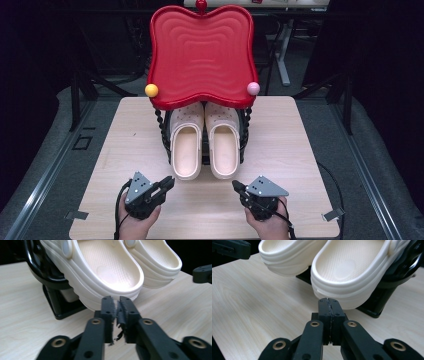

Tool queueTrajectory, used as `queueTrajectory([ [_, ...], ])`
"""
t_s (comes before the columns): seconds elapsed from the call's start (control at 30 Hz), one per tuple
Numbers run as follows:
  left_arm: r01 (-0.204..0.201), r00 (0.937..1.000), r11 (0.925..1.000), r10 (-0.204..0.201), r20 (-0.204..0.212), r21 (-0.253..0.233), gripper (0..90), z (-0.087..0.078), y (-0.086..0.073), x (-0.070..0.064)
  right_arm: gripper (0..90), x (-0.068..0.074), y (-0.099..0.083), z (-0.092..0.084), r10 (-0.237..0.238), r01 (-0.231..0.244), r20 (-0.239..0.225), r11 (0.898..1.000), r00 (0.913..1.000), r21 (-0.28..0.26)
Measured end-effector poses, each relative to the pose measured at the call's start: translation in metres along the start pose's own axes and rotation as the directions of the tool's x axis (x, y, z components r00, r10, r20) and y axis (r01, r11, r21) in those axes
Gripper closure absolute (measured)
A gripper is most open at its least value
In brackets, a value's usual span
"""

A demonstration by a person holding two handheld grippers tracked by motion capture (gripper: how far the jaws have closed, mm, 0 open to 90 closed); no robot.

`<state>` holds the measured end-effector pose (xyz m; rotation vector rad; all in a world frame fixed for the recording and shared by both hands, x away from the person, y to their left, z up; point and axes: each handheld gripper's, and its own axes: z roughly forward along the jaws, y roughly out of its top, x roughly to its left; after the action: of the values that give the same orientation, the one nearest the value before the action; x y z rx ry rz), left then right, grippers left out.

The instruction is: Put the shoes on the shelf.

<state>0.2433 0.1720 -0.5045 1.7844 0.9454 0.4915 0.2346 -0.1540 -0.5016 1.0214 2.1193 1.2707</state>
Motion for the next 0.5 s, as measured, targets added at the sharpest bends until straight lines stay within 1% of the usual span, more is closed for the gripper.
queueTrajectory([
  [0.03, 0.005, 1.0000, 1.0000, -0.005, 0.002, 0.000, 87.0, 0.001, -0.001, 0.000, 89.5, 0.000, -0.002, 0.003, 0.006, -0.006, -0.005, 1.000, 1.0000, 0.011],
  [0.13, 0.020, 0.9996, 0.9996, -0.020, 0.019, 0.021, 89.2, 0.004, -0.004, 0.002, 89.5, -0.001, -0.004, 0.008, 0.006, -0.006, -0.006, 1.000, 1.0000, 0.016],
  [0.2, 0.021, 0.9995, 0.9994, -0.021, 0.025, 0.028, 89.6, 0.008, -0.006, 0.002, 89.5, -0.001, -0.005, 0.010, 0.003, -0.003, -0.004, 1.000, 1.0000, 0.011],
  [0.27, 0.014, 0.9993, 0.9991, -0.015, 0.033, 0.040, 89.7, 0.010, -0.007, 0.002, 89.5, -0.002, -0.005, 0.013, 0.010, -0.010, -0.008, 1.000, 0.9999, 0.007],
  [0.33, 0.011, 0.9996, 0.9992, -0.012, 0.027, 0.040, 89.7, 0.013, -0.007, 0.001, 89.6, -0.002, -0.004, 0.014, 0.004, -0.004, -0.005, 1.000, 1.0000, 0.008],
  [0.43, 0.008, 0.9997, 0.9990, -0.009, 0.022, 0.044, 89.6, 0.017, -0.008, 0.001, 89.6, -0.002, -0.004, 0.018, 0.010, -0.010, -0.009, 1.000, 0.9999, 0.012],
  [0.47, 0.010, 0.9997, 0.9985, -0.011, 0.022, 0.054, 89.6, 0.018, -0.008, 0.002, 89.5, -0.002, -0.004, 0.019, 0.013, -0.013, -0.008, 1.000, 0.9999, 0.010],
  [0.5, 0.013, 0.9996, 0.9987, -0.014, 0.025, 0.049, 89.6, 0.018, -0.008, 0.002, 89.5, -0.002, -0.004, 0.019, 0.012, -0.012, -0.011, 1.000, 0.9999, 0.014],
])
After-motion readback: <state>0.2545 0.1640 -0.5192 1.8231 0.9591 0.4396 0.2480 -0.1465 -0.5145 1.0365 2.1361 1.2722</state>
